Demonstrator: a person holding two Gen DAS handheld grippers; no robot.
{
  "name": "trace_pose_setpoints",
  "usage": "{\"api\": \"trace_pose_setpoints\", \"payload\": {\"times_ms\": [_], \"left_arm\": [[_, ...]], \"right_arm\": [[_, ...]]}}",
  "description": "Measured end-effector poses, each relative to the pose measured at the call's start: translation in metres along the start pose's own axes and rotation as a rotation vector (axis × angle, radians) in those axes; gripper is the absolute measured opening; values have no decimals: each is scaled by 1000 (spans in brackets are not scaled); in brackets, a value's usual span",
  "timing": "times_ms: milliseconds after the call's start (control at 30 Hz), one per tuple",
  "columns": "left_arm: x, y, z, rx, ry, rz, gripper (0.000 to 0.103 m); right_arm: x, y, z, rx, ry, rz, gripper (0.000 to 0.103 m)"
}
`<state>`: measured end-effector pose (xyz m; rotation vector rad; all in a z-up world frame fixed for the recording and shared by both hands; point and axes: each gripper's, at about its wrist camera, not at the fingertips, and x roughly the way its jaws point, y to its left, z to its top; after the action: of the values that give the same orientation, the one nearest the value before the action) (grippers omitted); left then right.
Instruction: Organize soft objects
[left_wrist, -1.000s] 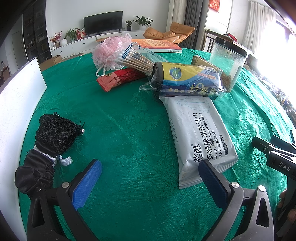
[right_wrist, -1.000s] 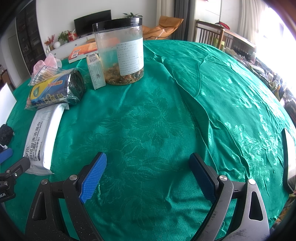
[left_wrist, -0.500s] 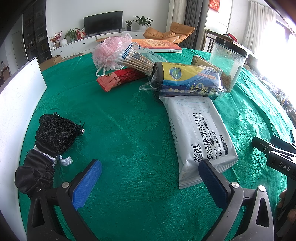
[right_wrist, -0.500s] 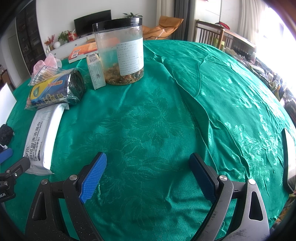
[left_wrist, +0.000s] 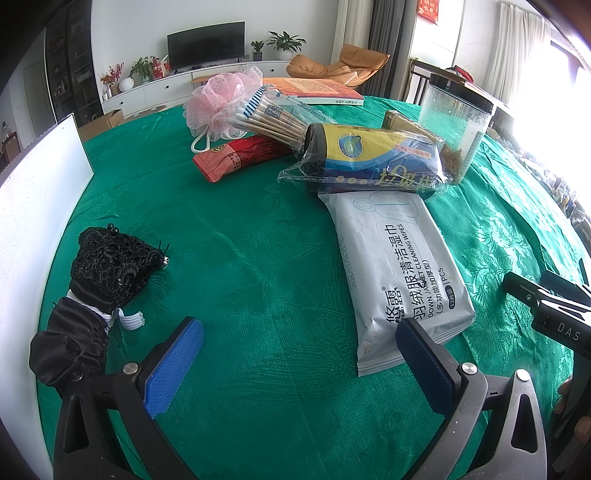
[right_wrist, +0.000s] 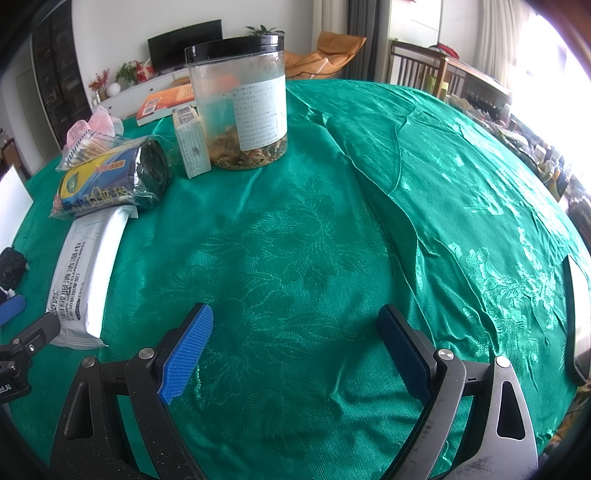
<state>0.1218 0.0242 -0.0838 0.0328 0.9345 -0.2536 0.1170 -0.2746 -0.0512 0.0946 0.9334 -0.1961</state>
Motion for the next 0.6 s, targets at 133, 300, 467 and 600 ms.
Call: {"api": "trace_pose_setpoints", "payload": {"times_ms": [133,300,467,600], "left_arm": [[0,0,0,0,0,0,103],[0,0,0,0,0,0,103],[0,0,0,0,0,0,103],[0,0,0,0,0,0,103]], "right_arm": [[0,0,0,0,0,0,93],[0,0,0,0,0,0,93],[0,0,0,0,0,0,93],[0,0,0,0,0,0,93]]}}
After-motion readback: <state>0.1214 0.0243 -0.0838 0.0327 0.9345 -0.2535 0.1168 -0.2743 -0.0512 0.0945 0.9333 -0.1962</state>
